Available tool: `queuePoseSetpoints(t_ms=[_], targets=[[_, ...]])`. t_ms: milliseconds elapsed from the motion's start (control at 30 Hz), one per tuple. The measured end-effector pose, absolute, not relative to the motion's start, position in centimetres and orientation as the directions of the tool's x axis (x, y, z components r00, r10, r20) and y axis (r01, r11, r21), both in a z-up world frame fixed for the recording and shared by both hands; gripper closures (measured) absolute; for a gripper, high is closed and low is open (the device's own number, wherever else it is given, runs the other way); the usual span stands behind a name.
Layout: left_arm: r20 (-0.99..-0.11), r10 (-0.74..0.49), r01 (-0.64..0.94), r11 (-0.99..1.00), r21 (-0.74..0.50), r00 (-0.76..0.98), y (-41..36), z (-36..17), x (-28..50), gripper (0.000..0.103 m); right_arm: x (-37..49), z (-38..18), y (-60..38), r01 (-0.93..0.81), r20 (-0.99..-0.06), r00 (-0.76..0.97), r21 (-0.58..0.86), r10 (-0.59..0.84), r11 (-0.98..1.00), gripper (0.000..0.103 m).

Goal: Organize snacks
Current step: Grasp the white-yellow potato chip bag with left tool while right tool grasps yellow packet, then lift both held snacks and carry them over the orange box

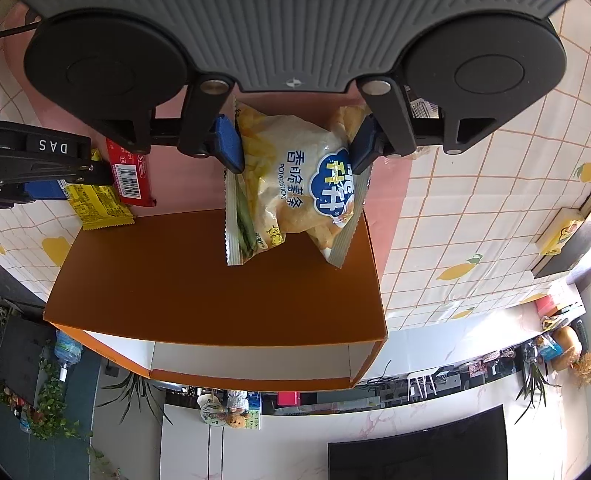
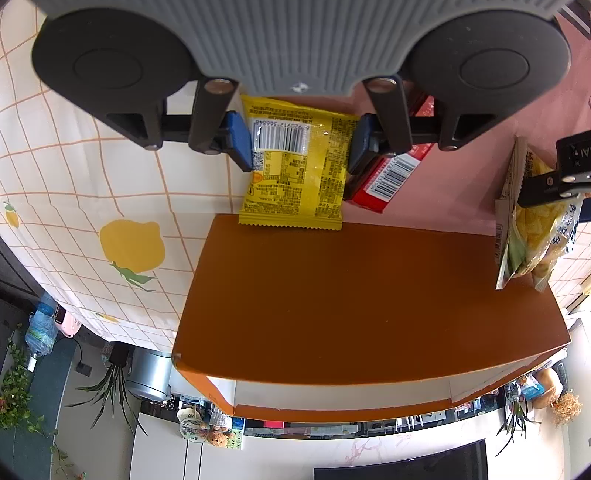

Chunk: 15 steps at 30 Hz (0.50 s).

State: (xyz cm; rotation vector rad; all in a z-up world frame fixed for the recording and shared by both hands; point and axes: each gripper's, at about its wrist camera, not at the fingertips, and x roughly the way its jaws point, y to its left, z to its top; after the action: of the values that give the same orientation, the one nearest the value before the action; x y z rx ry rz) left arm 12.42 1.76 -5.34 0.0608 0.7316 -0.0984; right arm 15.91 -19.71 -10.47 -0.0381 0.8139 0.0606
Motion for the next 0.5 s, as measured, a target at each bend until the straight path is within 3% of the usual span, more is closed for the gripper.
queuePoseSetpoints(t_ms=[200, 500], targets=[[-0.660, -0.061, 0.112, 0.993, 0.035, 0.748, 1.4, -4.9, 11.9, 0.040, 15.7, -10.0, -19.8, -0.068, -0.728, 0.684, -0.005, 0.043, 0.998, 0.051], [-0.660, -0.075, 0.130, 0.991, 0.034, 0.748, 0.9, -3.6, 10.3, 0.040, 13.9, -8.8, -19.7, -0.082, -0.719, 0.694, -0.021, 0.042, 0.996, 0.052]])
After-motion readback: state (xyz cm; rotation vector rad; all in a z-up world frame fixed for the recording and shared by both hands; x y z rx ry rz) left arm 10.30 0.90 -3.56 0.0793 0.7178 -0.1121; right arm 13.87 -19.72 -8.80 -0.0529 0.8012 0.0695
